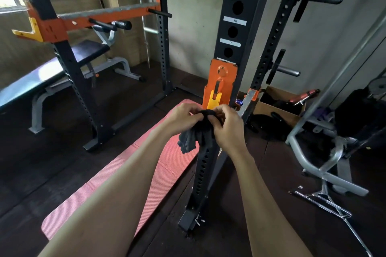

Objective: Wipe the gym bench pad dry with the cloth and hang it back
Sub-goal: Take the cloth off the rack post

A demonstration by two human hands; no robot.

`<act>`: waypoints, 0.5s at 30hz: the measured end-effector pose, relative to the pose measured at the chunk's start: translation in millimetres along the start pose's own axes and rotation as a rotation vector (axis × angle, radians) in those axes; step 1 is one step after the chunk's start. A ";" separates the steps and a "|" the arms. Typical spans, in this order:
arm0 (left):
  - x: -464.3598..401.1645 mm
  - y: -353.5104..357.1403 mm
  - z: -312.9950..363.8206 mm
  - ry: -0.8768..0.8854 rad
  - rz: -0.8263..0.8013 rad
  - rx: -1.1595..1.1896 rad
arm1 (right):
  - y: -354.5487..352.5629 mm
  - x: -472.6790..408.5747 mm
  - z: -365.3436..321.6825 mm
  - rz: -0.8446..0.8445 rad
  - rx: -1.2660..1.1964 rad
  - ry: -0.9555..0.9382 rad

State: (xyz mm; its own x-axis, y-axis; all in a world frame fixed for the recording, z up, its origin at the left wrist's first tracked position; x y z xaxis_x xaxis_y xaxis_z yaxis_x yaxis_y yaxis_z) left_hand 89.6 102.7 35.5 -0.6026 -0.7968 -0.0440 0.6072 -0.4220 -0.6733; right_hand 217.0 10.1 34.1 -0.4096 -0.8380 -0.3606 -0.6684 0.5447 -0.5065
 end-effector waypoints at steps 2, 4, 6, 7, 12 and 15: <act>9.9 -14.2 3.2 0.090 0.127 -0.082 | -6.4 2.1 -18.5 0.005 -0.039 -0.083; 23.3 -28.4 3.0 0.128 0.248 -0.059 | -12.6 3.3 -36.6 0.047 -0.032 -0.189; 42.0 -40.5 -1.4 0.122 0.365 -0.006 | -11.2 4.8 -51.3 0.080 -0.020 -0.267; 52.5 -46.0 -3.7 0.116 0.425 0.012 | -6.9 6.2 -57.2 0.086 -0.010 -0.286; 103.0 -62.7 -32.6 0.010 0.590 -0.038 | 37.6 20.9 -80.1 0.011 0.084 -0.337; 137.8 -72.3 -64.1 -0.107 0.594 -0.123 | 74.0 34.9 -87.3 -0.125 0.056 -0.335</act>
State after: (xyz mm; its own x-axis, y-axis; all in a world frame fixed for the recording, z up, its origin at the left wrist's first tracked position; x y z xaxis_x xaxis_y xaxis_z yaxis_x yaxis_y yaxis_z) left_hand -70.5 51.1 30.7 -0.1204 -0.9219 -0.3682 0.7551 0.1557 -0.6369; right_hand 99.0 18.2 52.5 -0.0942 -0.8460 -0.5247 -0.6614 0.4471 -0.6022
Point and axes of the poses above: each hand's wrist, its own x-axis away from the middle knuckle, its own y-axis out of the palm, z = x × y, the point moved 5 cm from there along -x, towards the middle knuckle, and after that the axes turned 4 degrees about -x, right-handed, at the moved point
